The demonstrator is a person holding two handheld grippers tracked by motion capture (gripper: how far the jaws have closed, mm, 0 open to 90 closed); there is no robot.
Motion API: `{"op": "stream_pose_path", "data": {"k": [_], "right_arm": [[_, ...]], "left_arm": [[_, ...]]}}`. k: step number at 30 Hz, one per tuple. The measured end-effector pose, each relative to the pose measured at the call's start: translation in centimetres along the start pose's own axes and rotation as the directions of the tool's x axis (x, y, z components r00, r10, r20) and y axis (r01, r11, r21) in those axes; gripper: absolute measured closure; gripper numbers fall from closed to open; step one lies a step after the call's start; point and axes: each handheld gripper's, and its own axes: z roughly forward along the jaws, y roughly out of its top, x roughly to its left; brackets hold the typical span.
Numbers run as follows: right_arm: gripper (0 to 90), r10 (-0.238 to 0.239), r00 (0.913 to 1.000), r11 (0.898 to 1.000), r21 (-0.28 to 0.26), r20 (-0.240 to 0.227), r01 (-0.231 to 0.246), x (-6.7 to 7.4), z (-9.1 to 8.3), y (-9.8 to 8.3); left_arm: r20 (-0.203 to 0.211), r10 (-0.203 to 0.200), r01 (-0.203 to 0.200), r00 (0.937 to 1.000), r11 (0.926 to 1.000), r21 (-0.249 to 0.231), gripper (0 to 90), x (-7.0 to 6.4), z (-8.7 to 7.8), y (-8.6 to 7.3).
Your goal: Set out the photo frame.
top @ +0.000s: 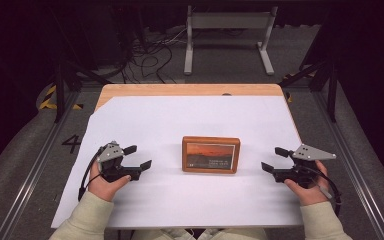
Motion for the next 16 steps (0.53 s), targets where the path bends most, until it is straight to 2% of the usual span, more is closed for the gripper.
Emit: {"op": "stream_pose_path", "data": {"k": [5, 10, 16], "right_arm": [[21.1, -0.016, 0.9997, 1.000, -0.002, 0.017, 0.016, 0.3, 0.6, -0.2], [21.1, -0.025, 0.9997, 0.999, 0.046, 0.009, 0.024, 0.8, 1.5, -0.6], [20.8, -0.017, 0.9997, 0.999, 0.028, 0.020, 0.016, 0.6, 1.1, -0.6]], "left_arm": [[0.002, -0.009, 0.009, 1.0000, 1.0000, 0.000, 18.7, 0.0, 0.1, 0.0], [-0.002, -0.011, 0.011, 0.9999, 0.9999, -0.004, 18.6, 0.0, 0.1, 0.0], [0.002, -0.004, 0.004, 1.0000, 1.0000, 0.000, 18.2, -0.1, 0.3, 0.2]]}}
